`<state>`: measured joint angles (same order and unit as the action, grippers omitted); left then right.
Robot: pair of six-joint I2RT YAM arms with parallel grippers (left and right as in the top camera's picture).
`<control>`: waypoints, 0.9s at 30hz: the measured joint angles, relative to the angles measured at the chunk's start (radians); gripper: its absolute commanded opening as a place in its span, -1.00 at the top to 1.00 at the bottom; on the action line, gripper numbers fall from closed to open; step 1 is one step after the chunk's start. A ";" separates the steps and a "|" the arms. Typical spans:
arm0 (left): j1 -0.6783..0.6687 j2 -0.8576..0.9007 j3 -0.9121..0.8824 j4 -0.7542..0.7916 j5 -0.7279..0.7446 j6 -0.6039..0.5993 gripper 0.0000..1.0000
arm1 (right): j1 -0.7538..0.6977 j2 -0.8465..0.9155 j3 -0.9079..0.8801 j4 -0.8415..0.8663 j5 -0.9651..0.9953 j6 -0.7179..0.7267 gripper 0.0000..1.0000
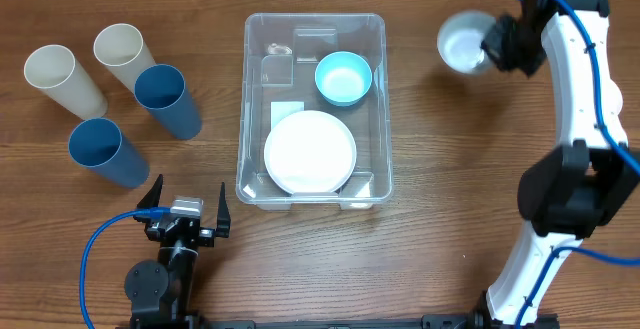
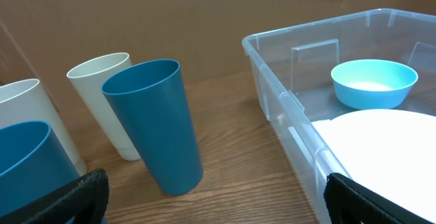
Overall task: Pack container
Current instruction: 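Carry the grey bowl over and lower it onto the light-blue bowl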
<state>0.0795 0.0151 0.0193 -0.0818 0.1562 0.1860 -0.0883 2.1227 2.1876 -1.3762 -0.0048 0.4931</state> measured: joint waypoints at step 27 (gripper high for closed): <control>0.000 0.000 0.000 0.000 0.000 0.000 -1.00 | 0.462 0.197 0.185 -0.001 0.144 -0.049 0.92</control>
<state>0.0795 0.0151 0.0193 -0.0814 0.1558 0.1860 0.3737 2.3199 2.3722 -1.3769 0.1390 0.4438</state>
